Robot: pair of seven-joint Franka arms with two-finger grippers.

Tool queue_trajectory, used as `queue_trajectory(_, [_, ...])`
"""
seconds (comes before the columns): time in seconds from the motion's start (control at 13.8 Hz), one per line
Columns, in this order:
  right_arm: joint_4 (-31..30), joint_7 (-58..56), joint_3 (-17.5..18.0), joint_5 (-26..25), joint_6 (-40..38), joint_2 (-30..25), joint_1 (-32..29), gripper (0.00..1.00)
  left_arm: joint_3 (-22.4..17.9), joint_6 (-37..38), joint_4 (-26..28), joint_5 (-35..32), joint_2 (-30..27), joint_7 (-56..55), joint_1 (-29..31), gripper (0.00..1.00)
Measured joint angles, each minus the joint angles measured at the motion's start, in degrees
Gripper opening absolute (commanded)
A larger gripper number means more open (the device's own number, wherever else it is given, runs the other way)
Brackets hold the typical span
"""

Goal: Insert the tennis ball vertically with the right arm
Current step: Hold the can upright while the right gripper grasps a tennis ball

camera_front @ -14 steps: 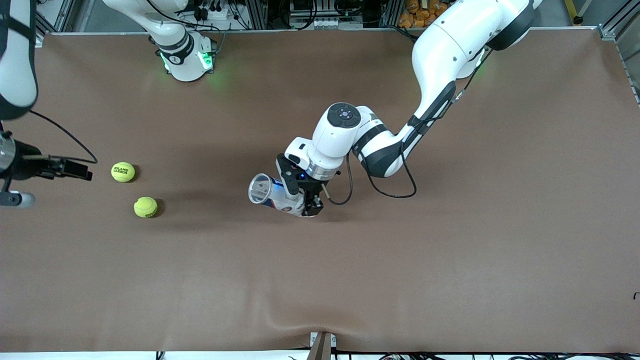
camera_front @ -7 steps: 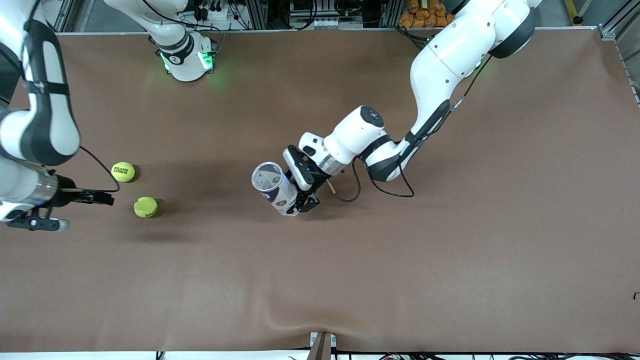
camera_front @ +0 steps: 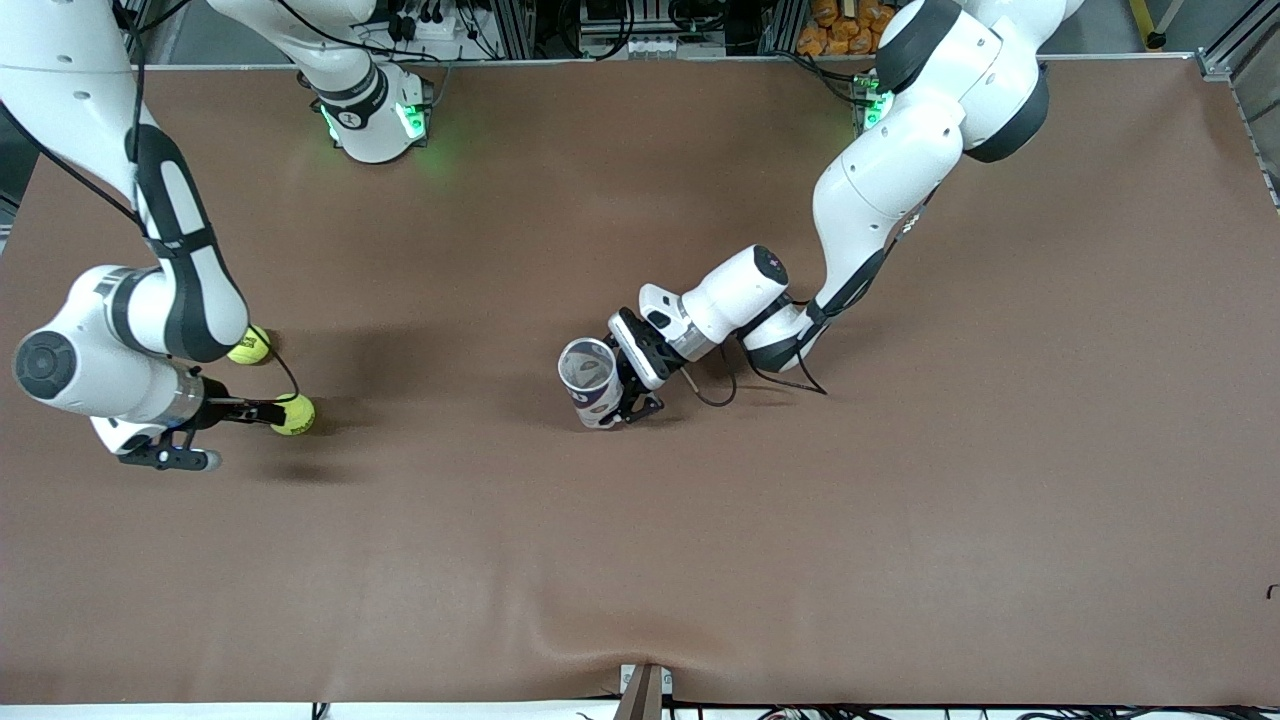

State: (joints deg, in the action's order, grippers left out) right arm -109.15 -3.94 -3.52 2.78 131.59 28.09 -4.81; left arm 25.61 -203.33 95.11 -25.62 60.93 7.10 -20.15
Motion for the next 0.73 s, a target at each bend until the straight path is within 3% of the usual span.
queue_trajectory(0.58, [-2.6, 0.0, 0.3, 2.8, 3.2, 1.3, 1.8, 0.98, 0.2, -0.1, 1.4, 0.0, 1.0, 0.0, -0.1, 0.84])
queue_trajectory(0.65, [-2.7, 0.0, 0.3, 2.8, 3.8, 1.8, 1.7, 0.71, 0.2, -0.2, 1.4, 0.0, 1.0, 0.0, -0.1, 0.85])
queue_trajectory(0.73, [-2.8, -0.1, 0.3, 2.8, 4.2, 2.3, 1.7, 0.36, 0.2, -0.2, 1.4, 0.0, 1.0, 0.0, -0.1, 0.86])
